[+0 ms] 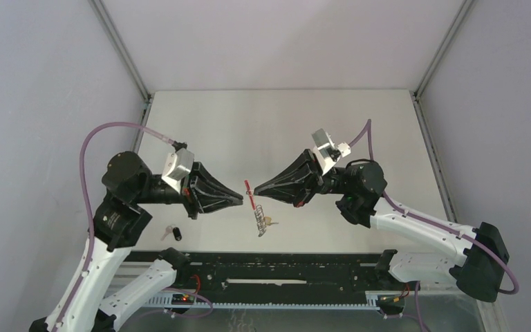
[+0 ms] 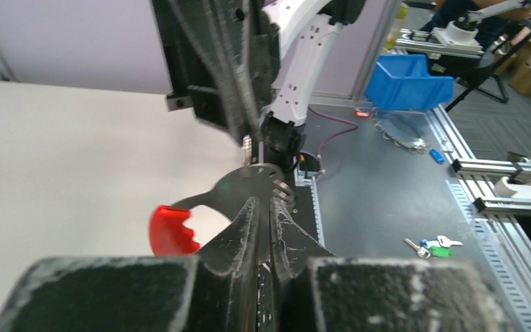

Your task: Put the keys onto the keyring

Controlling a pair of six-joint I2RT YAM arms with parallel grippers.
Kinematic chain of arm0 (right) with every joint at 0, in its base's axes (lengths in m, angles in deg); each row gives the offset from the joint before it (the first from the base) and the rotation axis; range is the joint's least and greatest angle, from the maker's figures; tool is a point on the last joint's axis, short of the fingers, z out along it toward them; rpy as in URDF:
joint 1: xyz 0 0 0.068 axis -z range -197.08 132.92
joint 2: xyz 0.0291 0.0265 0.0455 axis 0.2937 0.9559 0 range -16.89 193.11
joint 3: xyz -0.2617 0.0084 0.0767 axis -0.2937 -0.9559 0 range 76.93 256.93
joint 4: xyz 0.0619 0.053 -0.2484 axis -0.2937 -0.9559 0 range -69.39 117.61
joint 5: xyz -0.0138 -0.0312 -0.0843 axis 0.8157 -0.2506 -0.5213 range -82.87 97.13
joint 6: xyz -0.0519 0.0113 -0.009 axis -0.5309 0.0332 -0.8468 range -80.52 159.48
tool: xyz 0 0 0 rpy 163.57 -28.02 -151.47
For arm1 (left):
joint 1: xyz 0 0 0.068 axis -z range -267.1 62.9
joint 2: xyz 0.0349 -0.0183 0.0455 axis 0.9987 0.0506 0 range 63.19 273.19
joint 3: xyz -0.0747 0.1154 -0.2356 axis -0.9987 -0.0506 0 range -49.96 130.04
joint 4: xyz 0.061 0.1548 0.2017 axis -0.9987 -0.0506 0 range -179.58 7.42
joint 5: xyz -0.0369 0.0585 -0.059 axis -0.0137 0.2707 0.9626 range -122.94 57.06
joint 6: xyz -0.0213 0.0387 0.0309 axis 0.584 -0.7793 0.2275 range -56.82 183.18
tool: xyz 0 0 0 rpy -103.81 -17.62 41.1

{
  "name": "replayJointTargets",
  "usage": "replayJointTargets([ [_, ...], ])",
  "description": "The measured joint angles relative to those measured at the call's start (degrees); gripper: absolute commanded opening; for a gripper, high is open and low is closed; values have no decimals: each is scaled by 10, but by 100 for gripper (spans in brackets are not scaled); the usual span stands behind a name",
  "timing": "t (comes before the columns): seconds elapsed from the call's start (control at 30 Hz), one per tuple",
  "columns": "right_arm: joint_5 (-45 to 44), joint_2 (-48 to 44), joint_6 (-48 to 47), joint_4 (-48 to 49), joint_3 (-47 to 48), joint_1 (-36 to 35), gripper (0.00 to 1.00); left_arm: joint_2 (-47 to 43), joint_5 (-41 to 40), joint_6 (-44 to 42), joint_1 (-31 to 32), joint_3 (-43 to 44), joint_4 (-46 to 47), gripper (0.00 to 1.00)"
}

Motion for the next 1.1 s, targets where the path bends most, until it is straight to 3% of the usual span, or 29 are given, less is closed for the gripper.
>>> replayJointTargets([
  [0.27,1,7,26,46,0,0,0,12,-23,7,-2,-4,17,30],
  [0.6,-7,31,39,83,0,-6,0,2,10,63,15,-23,78,28],
  [0.93,-12,43,44,91,0,-9,0,3,-11,49,16,-41,74,24],
  [1.1,-12,43,44,92,0,-10,0,3,-17,33,16,-41,57,27],
])
